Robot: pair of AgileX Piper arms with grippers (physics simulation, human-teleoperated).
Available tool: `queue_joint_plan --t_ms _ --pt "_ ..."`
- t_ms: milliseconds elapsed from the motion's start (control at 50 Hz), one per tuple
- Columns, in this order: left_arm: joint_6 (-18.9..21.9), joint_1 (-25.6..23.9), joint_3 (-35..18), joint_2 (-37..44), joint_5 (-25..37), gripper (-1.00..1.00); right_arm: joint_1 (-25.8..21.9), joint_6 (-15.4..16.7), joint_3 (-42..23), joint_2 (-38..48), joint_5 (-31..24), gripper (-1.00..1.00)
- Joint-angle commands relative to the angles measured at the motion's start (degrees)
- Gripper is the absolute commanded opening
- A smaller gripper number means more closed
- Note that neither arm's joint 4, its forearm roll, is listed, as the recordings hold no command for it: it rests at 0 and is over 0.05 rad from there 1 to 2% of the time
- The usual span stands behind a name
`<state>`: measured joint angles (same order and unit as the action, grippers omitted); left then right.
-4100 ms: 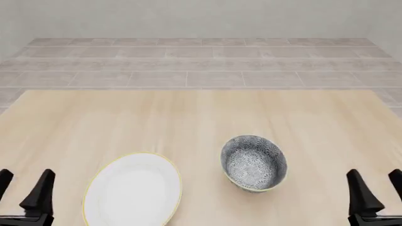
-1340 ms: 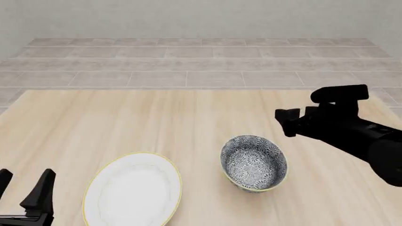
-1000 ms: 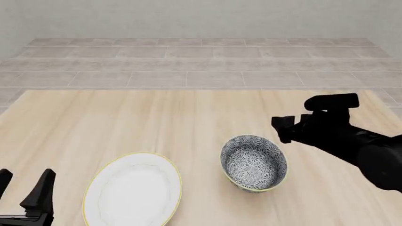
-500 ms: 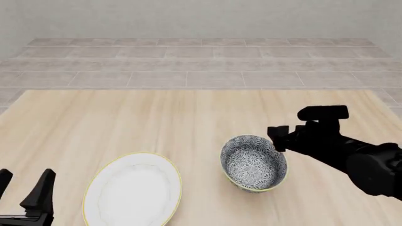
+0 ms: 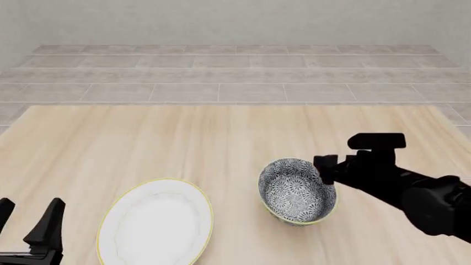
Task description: Put the bowl on the plate.
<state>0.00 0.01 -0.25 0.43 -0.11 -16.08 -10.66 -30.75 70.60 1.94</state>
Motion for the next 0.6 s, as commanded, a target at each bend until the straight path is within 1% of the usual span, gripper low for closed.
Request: queue_joint_plan --t_ms 20,200,600 --pt "0.0 0.0 0.0 0.0 0.0 1.00 -0.2 -0.5 0.7 1.1 1.2 1.00" --pt "0.0 0.0 0.0 0.0 0.0 1.00 0.1 -1.3 1.7 1.8 2.4 1.00" --pt "0.0 0.0 0.0 0.0 0.0 1.00 0.6 -1.6 3.1 2.4 3.8 1.00"
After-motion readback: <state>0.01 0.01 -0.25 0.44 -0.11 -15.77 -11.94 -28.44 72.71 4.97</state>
